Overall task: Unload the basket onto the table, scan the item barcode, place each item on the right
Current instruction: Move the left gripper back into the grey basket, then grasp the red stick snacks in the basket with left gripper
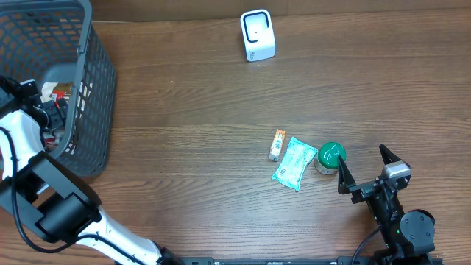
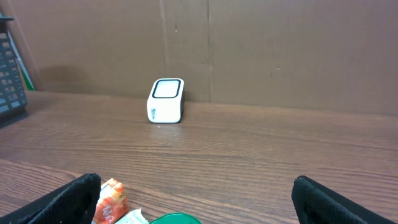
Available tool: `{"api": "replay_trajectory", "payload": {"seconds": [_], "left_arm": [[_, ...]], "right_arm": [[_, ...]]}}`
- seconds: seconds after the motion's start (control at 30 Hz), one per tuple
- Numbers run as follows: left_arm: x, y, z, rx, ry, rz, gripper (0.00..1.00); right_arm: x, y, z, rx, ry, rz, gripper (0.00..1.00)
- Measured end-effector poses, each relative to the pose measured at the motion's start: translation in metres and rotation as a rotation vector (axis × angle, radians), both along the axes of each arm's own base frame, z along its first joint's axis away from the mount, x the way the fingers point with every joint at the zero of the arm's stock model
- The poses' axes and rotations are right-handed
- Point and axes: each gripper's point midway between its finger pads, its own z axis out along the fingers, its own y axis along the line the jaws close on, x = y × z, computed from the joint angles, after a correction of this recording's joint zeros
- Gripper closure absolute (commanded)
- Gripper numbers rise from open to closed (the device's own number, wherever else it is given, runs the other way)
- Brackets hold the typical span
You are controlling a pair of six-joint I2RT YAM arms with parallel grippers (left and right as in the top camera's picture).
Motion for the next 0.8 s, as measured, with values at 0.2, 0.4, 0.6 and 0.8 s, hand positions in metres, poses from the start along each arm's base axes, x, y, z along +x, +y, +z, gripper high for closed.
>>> {"api": "replay_trajectory", "payload": {"seconds": [0.2,0.4,0.6,0.8], "left_arm": [[0.006,0.000,-0.030,-0.026,0.025,-0.044,0.00],[0.008,-0.002,-0.059,-0.067,0.044,-0.064,0.00],[0.010,-0.005,-0.061,-0.092,0.038,-0.074,0.20],[0.009,-0.009,-0.062,-0.106,0.049,-0.092,0.55]], "right_arm": [[0.000,0.000,0.000,0.000,0.000,0.000,0.00],[0.000,0.000,0.000,0.000,0.000,0.000,0.00],[0.000,0.000,0.000,0.000,0.000,-0.001,0.00],[0.000,0.000,0.000,0.000,0.000,0.000,0.00]]}}
